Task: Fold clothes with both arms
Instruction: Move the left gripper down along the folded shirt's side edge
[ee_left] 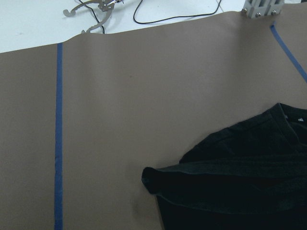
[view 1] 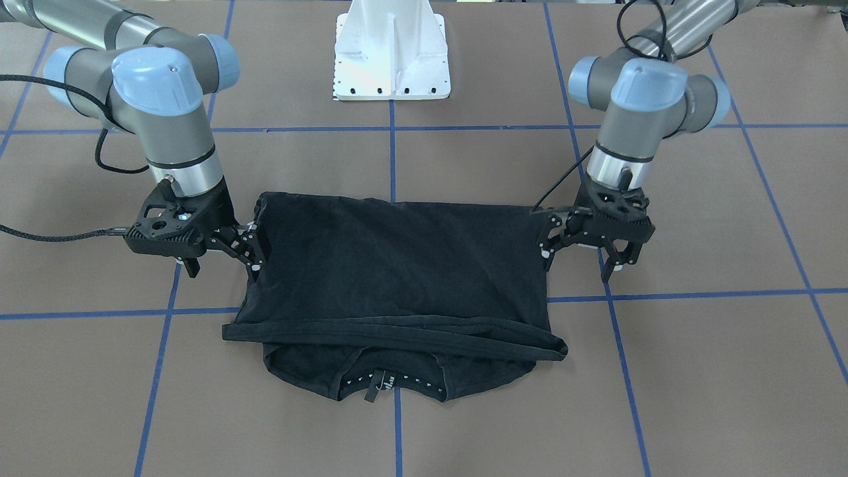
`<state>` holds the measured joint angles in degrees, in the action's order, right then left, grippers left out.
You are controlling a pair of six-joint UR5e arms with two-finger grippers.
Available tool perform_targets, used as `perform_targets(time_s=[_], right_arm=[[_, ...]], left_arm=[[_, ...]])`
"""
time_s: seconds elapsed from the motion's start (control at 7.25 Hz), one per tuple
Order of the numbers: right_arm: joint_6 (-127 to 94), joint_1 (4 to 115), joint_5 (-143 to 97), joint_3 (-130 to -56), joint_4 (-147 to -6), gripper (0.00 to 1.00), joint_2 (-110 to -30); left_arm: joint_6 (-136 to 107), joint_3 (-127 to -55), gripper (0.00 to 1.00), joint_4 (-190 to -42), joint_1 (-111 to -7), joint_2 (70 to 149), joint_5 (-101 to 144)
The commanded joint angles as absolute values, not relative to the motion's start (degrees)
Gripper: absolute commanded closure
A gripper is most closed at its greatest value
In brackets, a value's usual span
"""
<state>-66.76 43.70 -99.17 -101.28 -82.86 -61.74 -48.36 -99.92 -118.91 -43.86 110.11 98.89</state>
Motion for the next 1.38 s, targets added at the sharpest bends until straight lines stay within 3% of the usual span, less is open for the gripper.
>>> perform_targets(time_s=[0.0, 0.28, 0.69, 0.97, 1.24], right_arm=[[-66.80, 42.19, -98.79, -104.23, -82.88, 0.00, -63.10], [-66.88, 42.01, -98.70, -104.33, -82.79, 0.00, -63.19], [-66.80, 42.01, -98.61, -104.33, -82.88, 0.00, -63.19], [-66.80, 41.92, -98.27, -104.41, -82.88, 0.00, -63.19], [-66.88, 41.84, -98.09, -104.33, -82.88, 0.00, -63.28]], left_arm=[[-52.69, -105.81, 0.00, -119.88, -42.29, 104.52, 102.30], [-61.58, -104.86, 0.00, -123.21, -32.91, 103.28, 95.59], [-63.98, -103.54, 0.04, -123.40, -30.32, 101.08, 94.83], [-64.07, -100.30, 0.18, -127.06, -30.15, 101.42, 94.83], [-64.07, -97.56, 0.41, -130.16, -30.06, 101.69, 94.92]])
